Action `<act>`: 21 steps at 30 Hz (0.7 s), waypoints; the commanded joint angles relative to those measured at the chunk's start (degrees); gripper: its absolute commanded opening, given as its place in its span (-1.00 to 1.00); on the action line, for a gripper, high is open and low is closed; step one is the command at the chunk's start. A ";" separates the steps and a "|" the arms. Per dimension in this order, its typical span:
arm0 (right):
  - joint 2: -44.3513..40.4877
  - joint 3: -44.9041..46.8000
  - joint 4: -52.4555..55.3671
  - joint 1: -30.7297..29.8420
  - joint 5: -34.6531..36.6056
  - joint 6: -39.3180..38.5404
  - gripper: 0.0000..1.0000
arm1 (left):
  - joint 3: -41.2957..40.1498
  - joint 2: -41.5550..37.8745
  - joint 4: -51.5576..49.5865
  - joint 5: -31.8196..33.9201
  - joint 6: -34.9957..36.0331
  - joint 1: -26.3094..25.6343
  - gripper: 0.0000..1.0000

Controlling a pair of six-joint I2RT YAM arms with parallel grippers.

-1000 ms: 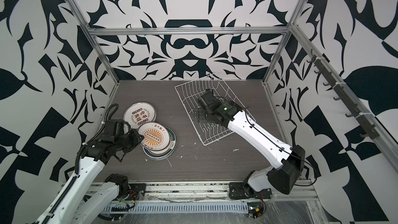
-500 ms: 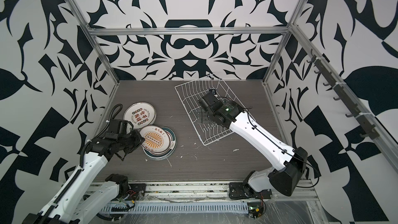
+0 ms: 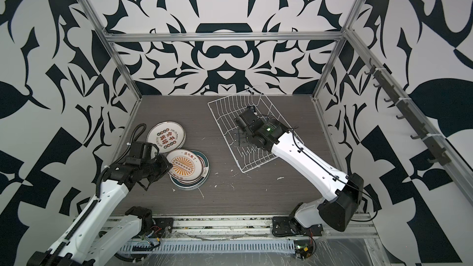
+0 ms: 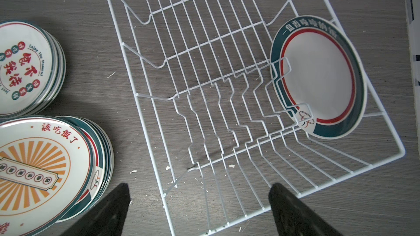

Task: Unload the plates from the dish rack
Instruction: Place the plate among the plates.

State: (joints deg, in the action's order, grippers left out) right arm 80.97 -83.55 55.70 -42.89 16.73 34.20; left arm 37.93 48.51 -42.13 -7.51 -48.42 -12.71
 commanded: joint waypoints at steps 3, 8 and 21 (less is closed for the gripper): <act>-0.44 0.04 -1.43 -0.08 -0.19 -0.71 0.99 | -1.19 0.14 -2.78 1.36 -0.09 -0.03 -0.58; -0.20 0.32 -1.79 -0.08 -0.82 -0.69 0.99 | -1.56 0.49 -2.74 1.83 -0.12 0.01 -0.38; -1.85 1.45 -1.91 -0.06 -0.74 -0.97 0.99 | -2.70 4.11 0.21 1.27 -0.52 -0.03 -0.18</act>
State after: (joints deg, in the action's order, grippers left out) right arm 81.06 -82.32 54.52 -42.89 15.64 34.00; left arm 35.81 52.29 -42.33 -6.22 -48.64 -12.71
